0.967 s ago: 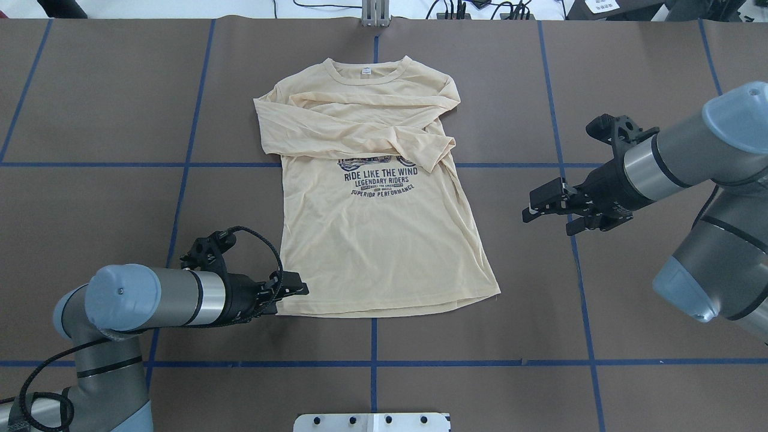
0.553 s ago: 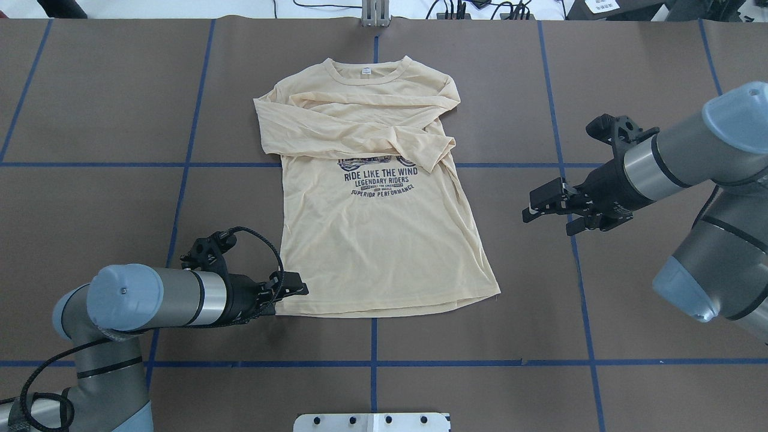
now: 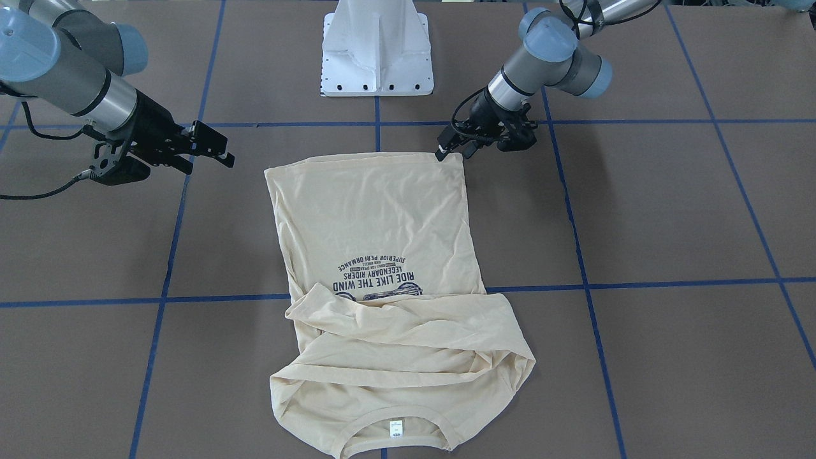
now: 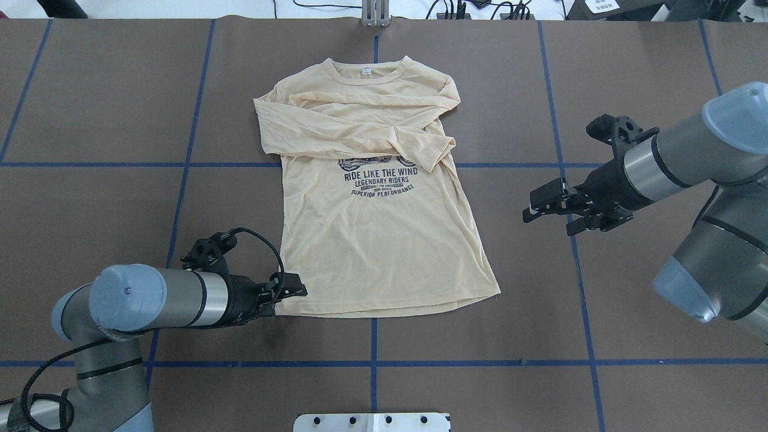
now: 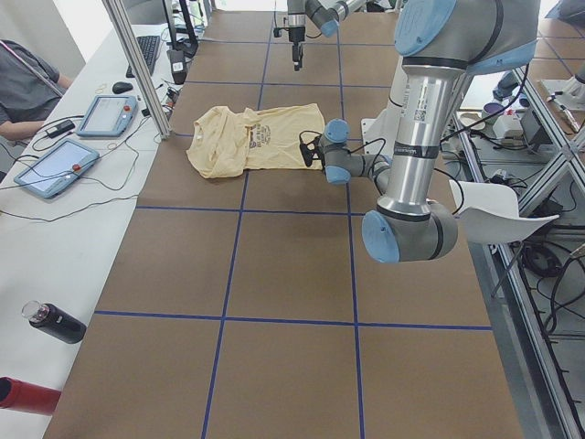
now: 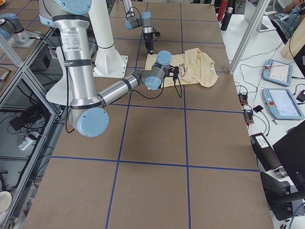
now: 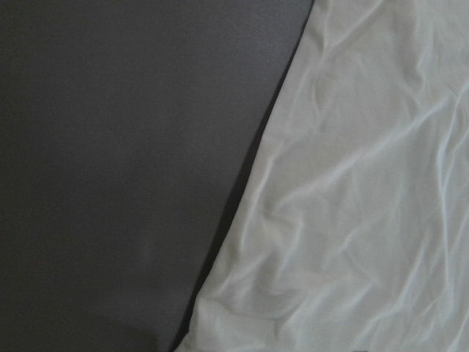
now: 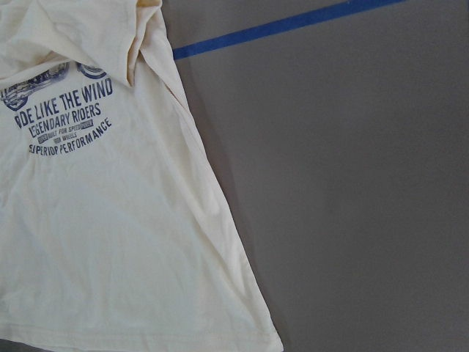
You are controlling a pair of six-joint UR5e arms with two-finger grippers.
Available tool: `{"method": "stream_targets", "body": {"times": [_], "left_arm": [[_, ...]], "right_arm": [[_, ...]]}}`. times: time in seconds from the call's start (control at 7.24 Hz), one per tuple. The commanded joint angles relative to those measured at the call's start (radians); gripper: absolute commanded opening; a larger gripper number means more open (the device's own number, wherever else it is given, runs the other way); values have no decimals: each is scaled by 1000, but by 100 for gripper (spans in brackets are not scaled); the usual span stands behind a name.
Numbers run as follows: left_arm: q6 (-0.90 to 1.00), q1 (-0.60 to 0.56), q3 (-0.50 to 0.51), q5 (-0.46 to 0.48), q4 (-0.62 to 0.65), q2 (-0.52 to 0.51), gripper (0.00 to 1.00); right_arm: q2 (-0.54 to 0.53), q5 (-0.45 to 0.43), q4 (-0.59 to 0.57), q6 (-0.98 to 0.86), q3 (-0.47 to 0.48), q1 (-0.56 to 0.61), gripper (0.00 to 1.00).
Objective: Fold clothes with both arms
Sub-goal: 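Lower the left gripper to the near hem corner of the shirt, then grasp the near hem corner with the left gripper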
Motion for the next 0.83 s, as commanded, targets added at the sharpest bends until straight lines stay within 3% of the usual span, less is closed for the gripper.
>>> {"method": "stream_targets", "body": {"times": [0.0, 0.28, 0.55, 0.69], "left_arm": [[0, 2, 1, 0, 4, -8, 86], [-2, 3, 1, 0, 22, -19, 66], [-2, 3, 0, 0, 22, -19, 64], [0, 2, -2, 0, 22, -15, 67]], "right_arm": [[0, 0, -1, 0, 0, 0, 100], [0, 1, -1, 0, 0, 2, 100], [0, 2, -1, 0, 0, 2, 100], [-1, 3, -1, 0, 1, 2, 100]]}}
